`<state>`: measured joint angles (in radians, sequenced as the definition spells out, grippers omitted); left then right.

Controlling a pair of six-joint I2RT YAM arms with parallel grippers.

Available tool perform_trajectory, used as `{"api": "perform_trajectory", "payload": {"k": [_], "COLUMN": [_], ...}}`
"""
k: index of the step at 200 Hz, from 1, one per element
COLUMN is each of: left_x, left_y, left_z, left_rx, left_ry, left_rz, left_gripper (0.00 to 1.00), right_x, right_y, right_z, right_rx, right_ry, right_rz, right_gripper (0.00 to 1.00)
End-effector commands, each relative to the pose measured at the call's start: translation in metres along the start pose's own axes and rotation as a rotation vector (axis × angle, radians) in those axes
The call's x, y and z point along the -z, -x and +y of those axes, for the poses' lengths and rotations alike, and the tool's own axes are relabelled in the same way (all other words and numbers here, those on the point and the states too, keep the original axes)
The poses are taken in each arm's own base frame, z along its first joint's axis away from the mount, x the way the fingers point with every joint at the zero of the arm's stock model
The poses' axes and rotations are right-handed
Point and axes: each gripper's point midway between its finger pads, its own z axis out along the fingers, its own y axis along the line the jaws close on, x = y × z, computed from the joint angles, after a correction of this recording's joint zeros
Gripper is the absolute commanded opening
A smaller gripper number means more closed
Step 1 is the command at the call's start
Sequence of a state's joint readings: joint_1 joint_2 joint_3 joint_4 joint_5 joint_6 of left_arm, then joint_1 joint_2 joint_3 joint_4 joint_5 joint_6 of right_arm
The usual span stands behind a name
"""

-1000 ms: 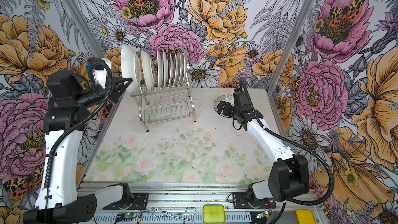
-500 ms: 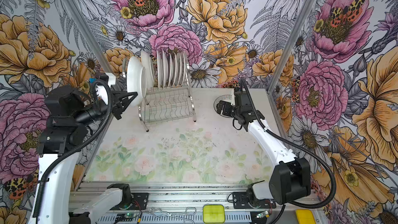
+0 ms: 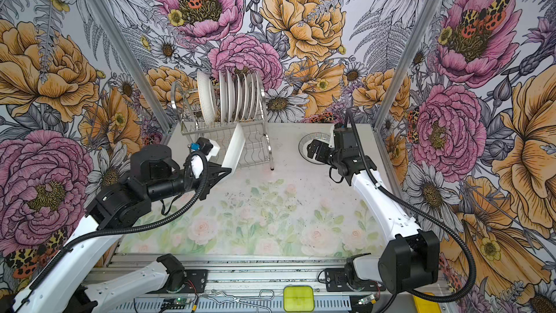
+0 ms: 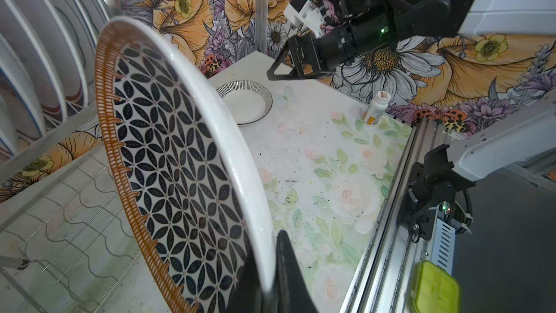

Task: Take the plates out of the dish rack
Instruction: 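Lift the orange-rimmed plate clear of the rack and carry it toward the right gripper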

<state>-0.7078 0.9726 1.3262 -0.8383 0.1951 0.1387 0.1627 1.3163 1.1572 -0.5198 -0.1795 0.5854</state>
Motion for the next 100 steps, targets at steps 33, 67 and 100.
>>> {"api": "perform_trajectory", "payload": {"k": [33,67,100], "left_x": [-0.048,-0.077,-0.110], "left_y": [0.016,0.010,-0.001], "left_z": [0.008,0.000,-0.013], "left_rx": [-0.165,-0.246,-0.330], "left_ry": [0.242,0.322,0.352], "left_rz": [0.026,0.099,0.179], "left_gripper": [0.00,0.00,0.00], "right_x": [0.021,0.022,0.027], "right_y": [0.007,0.001,-0.001], "right_z": [-0.016,-0.009,0.001], "right_rx": [-0.135,-0.149,-0.146], "right_ry": [0.004,0.047,0.093], "right_rz": [-0.017,0.023,0.038], "right_gripper": [1.00,0.99,0.99]}}
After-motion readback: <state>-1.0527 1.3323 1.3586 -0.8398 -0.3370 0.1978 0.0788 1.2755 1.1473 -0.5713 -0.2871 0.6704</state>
